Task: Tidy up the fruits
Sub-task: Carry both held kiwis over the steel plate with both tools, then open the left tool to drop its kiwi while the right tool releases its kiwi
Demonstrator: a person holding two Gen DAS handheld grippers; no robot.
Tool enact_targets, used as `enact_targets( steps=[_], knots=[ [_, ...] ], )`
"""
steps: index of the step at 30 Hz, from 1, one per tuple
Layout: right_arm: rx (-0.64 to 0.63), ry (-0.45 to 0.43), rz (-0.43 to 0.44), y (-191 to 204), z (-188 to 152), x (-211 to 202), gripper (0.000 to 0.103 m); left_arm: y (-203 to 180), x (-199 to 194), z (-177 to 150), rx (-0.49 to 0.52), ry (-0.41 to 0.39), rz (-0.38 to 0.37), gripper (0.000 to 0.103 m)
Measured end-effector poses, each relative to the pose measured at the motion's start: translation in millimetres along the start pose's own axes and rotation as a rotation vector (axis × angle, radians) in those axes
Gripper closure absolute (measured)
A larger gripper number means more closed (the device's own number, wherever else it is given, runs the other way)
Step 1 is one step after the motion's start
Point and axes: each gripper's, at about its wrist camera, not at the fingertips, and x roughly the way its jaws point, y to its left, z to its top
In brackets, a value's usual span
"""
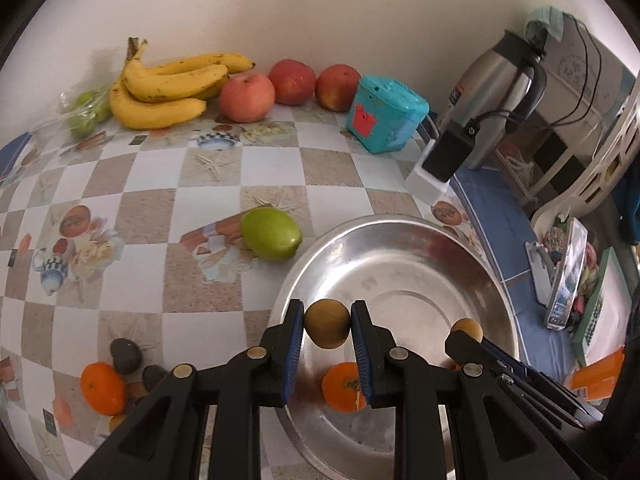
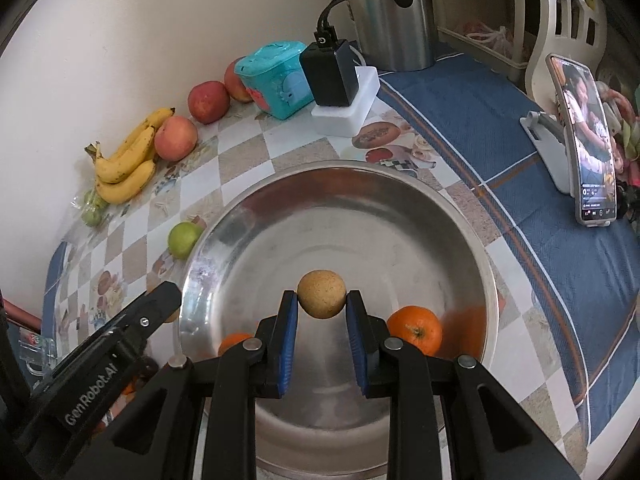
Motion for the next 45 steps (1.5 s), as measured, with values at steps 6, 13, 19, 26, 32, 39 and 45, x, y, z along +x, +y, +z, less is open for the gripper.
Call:
enact_targets(
  steps=[6,13,19,26,32,39,45],
  knots=[
    [0.004,0.014,-0.025,-4.2,2.8,6.0,0.077,-6.7,8.6,2.3,0.023,0.002,-0.002,0.077],
    [0.0,0.034,-0.038,-5.6,1.4,15.2,0.077,-11.5,16.8,-1.1,0.039,0.026,-0.004,0.077],
    [0.0,0.053,-0.048,-6.6,-0.7,19.8,0.077,-11.1,19.5,-3.2,0.039,0.04,-0.003,0.077],
    [-0.001,0.053,-0.059,-6.9,-0.6,19.1,0.077,-11.6,18.1,-3.1,0.038,0.039,-0.012,0.076],
    [-0.005,0.041,-0.062,-4.2,0.3,15.5,0.076,-12.5,13.8,-2.3,0.042,0.03,-0.012,0.075],
    [-0.007,0.013,-0.069,-2.9,2.6,6.5,0.066,-10.0,6.0,0.0,0.029,0.022,-0.015,0.072],
    [-0.009,-0.014,-0.067,-1.5,4.3,-4.7,0.065,-2.6,-4.0,2.8,0.004,0.033,0.014,0.072]
  ],
)
